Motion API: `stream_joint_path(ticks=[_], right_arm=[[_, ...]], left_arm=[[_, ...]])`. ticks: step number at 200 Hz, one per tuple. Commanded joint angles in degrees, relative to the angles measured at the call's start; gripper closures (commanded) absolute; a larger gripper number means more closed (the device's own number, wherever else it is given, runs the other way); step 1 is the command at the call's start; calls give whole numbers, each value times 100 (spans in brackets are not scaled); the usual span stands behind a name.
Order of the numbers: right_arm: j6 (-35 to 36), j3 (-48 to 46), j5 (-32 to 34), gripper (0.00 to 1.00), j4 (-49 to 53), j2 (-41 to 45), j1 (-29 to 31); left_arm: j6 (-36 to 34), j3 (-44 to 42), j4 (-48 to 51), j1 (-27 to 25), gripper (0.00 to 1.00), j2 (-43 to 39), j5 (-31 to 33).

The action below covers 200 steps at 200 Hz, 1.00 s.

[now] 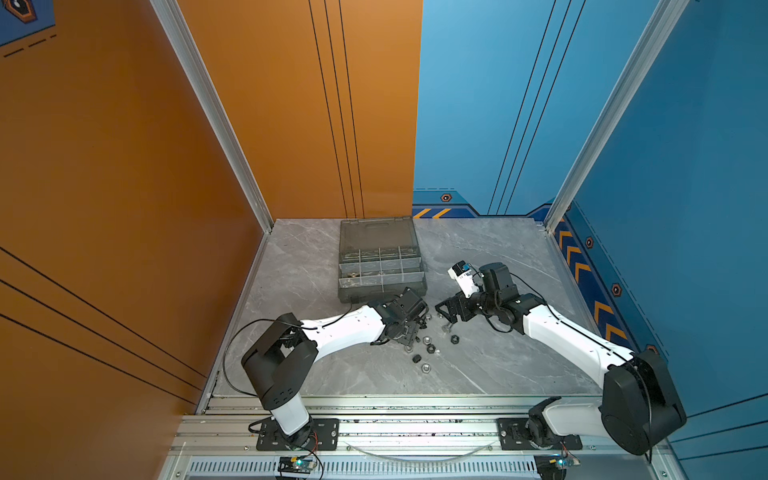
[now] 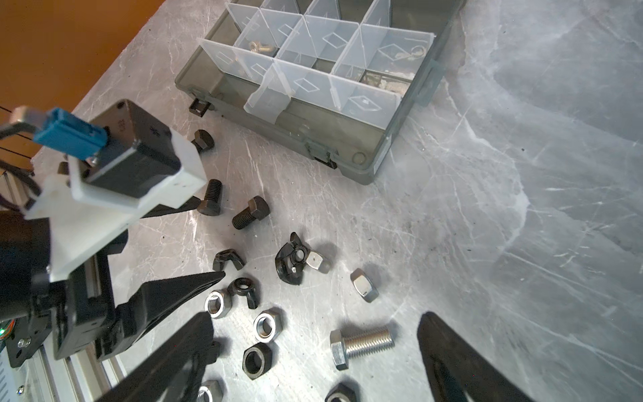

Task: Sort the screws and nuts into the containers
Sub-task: 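Move the left gripper back down toward the black bolts and nuts, then lower the left gripper onto a black wing nut and close it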

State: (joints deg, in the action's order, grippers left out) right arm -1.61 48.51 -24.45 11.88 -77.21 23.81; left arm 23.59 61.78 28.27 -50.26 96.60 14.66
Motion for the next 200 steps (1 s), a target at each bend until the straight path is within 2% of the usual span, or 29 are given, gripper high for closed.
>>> stream_joint_path(ticks=[1,34,69,126,200], right_arm=[[-103,-79,-87,6,-70,153,-35],[-103,-87,-78,6,-81,152,-41],[-121,-87,-104,6,-100,111,-43],[-123,-78,-95,6,-106,107,-44],[-116,-85,-95,6,-107,99,-44]], left_arm=[[-273,202,372,-82,24,120,293],[-338,318,447,-123,35,289,243],[-338,339,515,-178,37,333,293],[-326,397,613,-208,53,455,381],[-259,500,618,-255,57,644,437]])
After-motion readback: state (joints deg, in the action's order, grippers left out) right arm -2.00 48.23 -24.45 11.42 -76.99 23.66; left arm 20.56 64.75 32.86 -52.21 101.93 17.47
